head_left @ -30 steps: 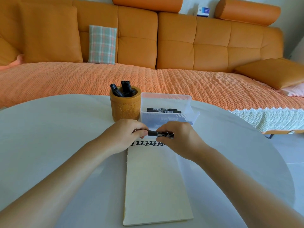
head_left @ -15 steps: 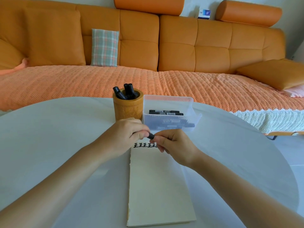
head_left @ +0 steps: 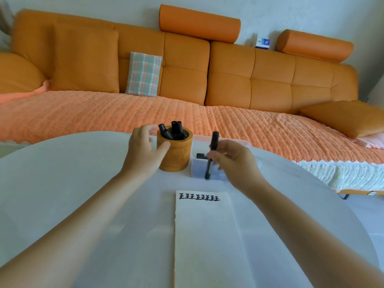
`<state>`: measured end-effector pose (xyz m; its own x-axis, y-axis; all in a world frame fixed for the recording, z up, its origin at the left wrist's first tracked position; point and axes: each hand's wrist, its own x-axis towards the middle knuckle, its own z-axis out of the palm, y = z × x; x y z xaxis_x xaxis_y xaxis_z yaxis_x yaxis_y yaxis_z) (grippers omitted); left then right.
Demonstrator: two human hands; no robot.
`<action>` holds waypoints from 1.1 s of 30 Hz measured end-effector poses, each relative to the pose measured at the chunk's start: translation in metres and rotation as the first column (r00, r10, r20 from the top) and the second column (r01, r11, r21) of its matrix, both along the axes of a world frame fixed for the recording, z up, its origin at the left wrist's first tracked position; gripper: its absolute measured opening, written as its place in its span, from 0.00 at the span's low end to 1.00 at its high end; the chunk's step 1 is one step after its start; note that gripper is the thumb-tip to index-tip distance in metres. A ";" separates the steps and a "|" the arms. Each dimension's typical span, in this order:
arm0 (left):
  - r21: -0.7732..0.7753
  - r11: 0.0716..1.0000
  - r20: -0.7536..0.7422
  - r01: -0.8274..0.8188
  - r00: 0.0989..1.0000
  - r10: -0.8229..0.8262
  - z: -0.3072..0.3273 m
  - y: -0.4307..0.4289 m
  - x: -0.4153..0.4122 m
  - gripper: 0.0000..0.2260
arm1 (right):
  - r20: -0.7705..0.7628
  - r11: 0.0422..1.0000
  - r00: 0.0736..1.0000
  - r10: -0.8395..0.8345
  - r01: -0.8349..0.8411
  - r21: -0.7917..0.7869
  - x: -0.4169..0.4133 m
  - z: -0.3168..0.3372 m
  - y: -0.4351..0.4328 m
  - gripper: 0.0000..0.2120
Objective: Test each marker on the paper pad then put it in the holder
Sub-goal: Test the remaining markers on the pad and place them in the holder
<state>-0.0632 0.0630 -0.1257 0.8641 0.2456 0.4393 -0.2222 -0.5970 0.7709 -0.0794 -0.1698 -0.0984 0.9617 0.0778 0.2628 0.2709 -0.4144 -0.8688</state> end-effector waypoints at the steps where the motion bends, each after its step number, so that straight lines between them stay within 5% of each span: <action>1: -0.023 1.000 -0.052 0.008 0.999 -0.009 0.000 0.008 0.005 0.28 | 0.046 1.000 0.999 -0.022 0.022 0.016 0.009 0.009 0.010 0.05; 4: -0.014 0.996 -0.182 0.089 0.979 -0.090 -0.001 0.008 0.017 0.36 | 0.191 0.992 0.975 -0.113 0.101 0.071 0.033 0.033 0.023 0.06; 10: -0.022 0.982 -0.100 0.185 0.977 -0.186 -0.004 0.019 0.025 0.25 | 0.263 0.995 0.960 -0.099 0.095 0.027 0.075 0.045 0.064 0.10; 17: 0.009 0.991 -0.080 0.131 0.988 -0.130 -0.005 0.016 0.030 0.28 | 0.023 0.927 0.998 -0.064 0.068 -0.369 0.093 0.033 0.087 0.08; 23: 0.023 0.995 -0.082 0.097 0.992 -0.095 -0.003 0.014 0.030 0.30 | 0.025 0.914 0.999 -0.041 0.047 -0.402 0.092 0.031 0.091 0.27; 29: -0.029 0.995 -0.110 0.099 0.989 -0.102 -0.002 0.014 0.030 0.30 | -0.176 0.946 0.984 0.006 -0.063 -0.319 0.093 0.035 0.096 0.16; 33: -0.025 0.997 -0.137 0.076 0.987 -0.078 -0.001 0.015 0.027 0.31 | -0.166 0.961 0.986 0.034 -0.078 -0.266 0.090 0.037 0.087 0.27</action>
